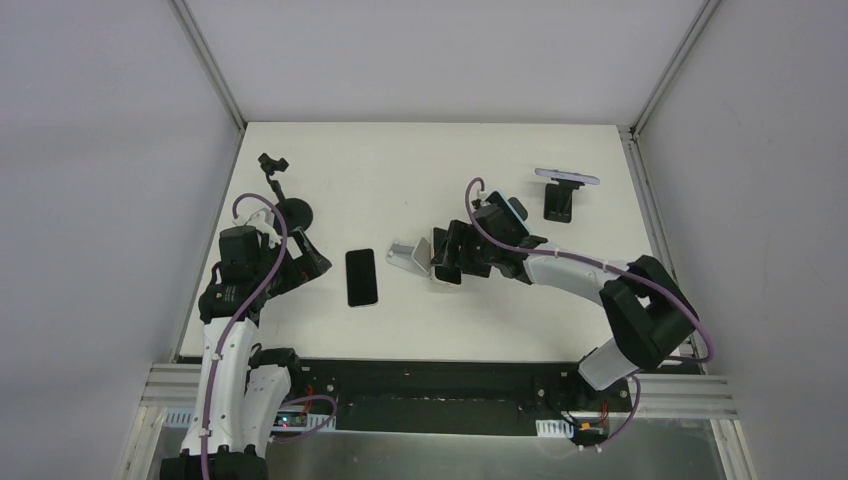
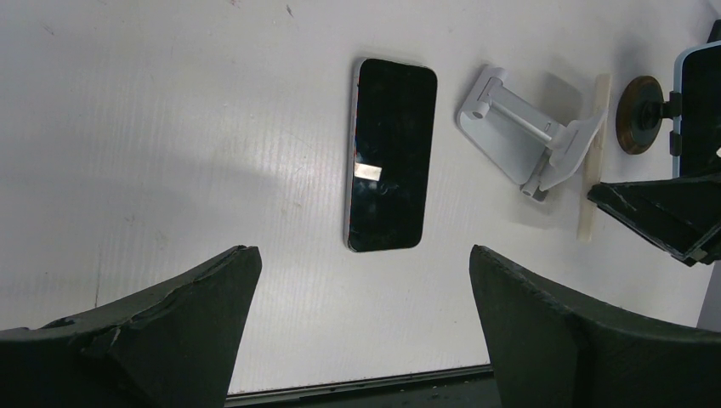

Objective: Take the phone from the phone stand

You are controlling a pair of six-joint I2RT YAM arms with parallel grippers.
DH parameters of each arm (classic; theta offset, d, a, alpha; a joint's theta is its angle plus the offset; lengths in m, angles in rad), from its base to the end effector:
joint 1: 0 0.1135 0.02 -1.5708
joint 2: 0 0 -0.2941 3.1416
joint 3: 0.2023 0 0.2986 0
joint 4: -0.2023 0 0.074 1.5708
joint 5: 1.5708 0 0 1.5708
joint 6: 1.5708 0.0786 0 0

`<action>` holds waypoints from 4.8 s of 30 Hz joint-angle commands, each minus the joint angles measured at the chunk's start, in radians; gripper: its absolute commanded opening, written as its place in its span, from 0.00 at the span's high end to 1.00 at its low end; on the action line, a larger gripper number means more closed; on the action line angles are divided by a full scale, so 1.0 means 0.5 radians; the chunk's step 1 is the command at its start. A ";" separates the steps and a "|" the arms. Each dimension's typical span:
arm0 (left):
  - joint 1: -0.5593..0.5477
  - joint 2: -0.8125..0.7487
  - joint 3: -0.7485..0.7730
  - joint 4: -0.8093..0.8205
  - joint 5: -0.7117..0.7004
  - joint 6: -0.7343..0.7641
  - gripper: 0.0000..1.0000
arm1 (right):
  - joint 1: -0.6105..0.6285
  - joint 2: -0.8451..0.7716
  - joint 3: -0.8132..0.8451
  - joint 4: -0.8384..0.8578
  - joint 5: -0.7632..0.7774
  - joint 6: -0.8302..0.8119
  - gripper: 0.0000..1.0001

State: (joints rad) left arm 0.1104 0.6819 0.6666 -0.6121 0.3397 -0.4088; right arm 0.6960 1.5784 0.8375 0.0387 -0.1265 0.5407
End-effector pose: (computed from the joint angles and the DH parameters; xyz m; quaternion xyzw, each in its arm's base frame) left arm 0.2066 -0.0034 0.2674 -0.1511 0.8683 -0.2155 0.4205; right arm 0.2965 0.2606 0.1563 -0.0967 0.9006 0.2902 0.3089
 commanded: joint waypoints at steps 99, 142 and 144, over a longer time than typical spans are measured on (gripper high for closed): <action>-0.012 -0.011 0.044 -0.003 0.019 -0.018 0.00 | 0.276 0.693 1.181 -0.872 0.124 -0.134 0.51; -0.014 -0.016 0.044 -0.003 0.028 -0.018 0.00 | 0.574 0.640 1.184 -1.301 0.639 -0.021 0.01; -0.014 -0.020 0.043 -0.003 0.026 -0.020 0.00 | 0.572 0.673 1.198 -1.295 0.660 0.041 0.01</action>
State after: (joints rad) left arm 0.1104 0.6804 0.6666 -0.6121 0.3393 -0.4088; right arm 0.9852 1.9293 1.4136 -0.6319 0.1558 0.4664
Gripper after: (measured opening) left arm 0.995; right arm 0.991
